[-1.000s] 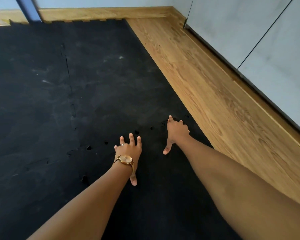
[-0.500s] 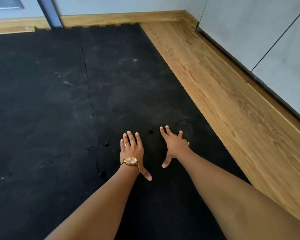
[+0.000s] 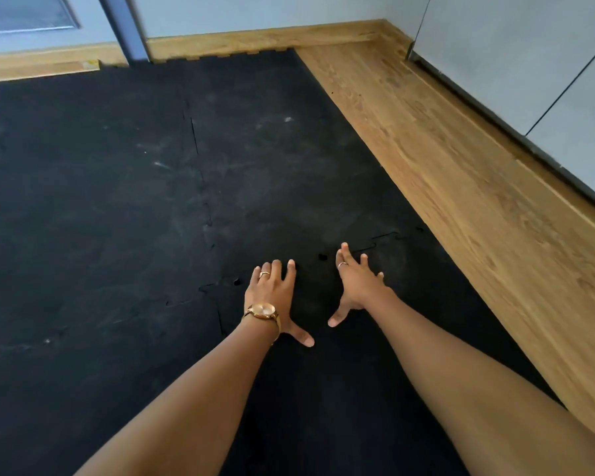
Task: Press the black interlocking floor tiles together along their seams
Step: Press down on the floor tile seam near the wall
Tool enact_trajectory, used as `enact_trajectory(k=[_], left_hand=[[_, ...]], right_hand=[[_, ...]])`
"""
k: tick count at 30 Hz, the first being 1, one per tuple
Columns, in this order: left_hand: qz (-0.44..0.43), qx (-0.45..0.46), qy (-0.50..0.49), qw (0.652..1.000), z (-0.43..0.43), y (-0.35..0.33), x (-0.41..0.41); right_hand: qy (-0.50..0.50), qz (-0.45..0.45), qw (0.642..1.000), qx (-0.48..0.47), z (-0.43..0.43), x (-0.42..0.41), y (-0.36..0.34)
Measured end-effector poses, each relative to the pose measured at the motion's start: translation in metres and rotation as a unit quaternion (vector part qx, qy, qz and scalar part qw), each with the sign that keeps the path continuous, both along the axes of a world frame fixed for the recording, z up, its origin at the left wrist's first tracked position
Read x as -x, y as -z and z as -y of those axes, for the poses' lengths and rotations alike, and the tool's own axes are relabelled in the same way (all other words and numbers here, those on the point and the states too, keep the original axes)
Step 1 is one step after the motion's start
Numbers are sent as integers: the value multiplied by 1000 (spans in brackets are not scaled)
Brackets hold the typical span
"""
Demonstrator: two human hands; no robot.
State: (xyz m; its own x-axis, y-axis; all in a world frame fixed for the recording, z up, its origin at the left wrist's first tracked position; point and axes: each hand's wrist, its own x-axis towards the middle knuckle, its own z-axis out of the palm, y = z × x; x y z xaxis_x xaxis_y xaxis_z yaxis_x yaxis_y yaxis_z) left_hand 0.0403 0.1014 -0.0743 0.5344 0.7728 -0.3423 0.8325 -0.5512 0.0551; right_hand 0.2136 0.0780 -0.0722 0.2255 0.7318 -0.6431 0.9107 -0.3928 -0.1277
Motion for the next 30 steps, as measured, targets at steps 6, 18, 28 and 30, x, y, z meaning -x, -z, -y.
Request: enact_trajectory(k=[6,18,28,30], left_hand=[[55,71,-16,996,-10,15,0],[20,48,-182,982,33,8,46],[0,24,-65,998,-2,-12,79],[17,11,-68,997,1,-15,87]], right_hand=[[11,30,999,-18,-1,4,9],[57,-15,998,-13,18,34,-12],[24,0,999,-29,38,42,-2],[35,-19,998,-45,43,42,2]])
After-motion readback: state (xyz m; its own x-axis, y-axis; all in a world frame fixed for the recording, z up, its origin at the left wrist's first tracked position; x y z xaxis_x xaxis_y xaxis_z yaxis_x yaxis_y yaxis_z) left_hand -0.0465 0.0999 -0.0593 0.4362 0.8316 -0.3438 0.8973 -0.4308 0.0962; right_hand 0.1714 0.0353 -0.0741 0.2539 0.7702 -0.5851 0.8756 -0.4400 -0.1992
